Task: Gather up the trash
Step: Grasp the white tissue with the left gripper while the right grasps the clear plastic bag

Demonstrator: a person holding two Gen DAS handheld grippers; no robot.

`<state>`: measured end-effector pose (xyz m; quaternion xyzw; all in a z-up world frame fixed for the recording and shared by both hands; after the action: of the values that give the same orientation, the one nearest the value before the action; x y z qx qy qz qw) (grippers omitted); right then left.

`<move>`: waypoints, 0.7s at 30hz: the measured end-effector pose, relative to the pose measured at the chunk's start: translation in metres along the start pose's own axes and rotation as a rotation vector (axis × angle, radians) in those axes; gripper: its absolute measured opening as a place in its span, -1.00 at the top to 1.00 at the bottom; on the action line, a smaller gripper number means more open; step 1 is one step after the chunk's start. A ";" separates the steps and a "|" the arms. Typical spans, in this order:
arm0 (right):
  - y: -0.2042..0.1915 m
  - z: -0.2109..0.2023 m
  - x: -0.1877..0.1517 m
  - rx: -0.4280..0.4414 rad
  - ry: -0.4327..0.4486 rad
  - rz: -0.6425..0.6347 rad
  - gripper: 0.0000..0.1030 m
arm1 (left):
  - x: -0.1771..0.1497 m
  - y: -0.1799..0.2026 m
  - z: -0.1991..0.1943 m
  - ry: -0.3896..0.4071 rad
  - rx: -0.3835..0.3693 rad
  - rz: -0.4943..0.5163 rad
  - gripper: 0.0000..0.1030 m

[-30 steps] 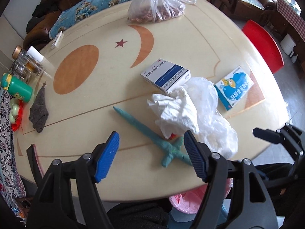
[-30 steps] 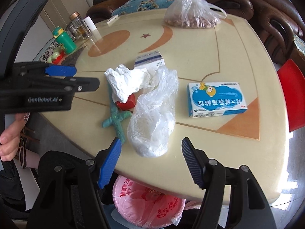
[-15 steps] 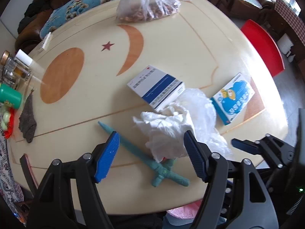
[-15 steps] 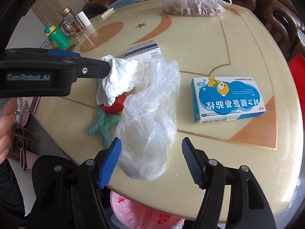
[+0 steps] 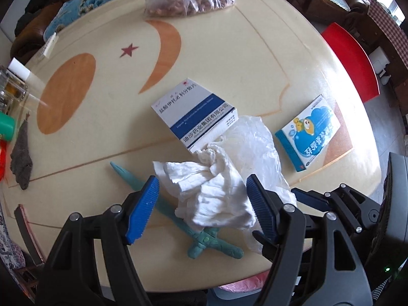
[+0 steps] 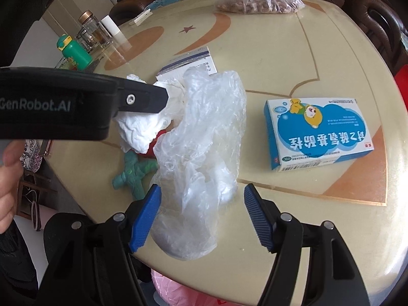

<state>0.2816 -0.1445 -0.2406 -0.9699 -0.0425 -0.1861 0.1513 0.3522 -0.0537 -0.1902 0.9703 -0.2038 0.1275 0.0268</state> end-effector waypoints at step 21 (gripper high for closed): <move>-0.009 0.003 0.004 -0.034 0.030 -0.037 0.46 | -0.007 -0.013 0.002 -0.005 -0.024 -0.062 0.66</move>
<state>0.2849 -0.1354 -0.2390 -0.9685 -0.0552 -0.2041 0.1317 0.3517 -0.0396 -0.1937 0.9761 -0.1750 0.1216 0.0420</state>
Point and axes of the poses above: each gripper's, at about its wrist camera, not at the fingertips, and z roughly the way its jaws point, y to its right, x to its top, the point moved 2 cm from there along z, roughly the way its jaws point, and after that the axes turned 1 degree about z, right-handed, at the moved point
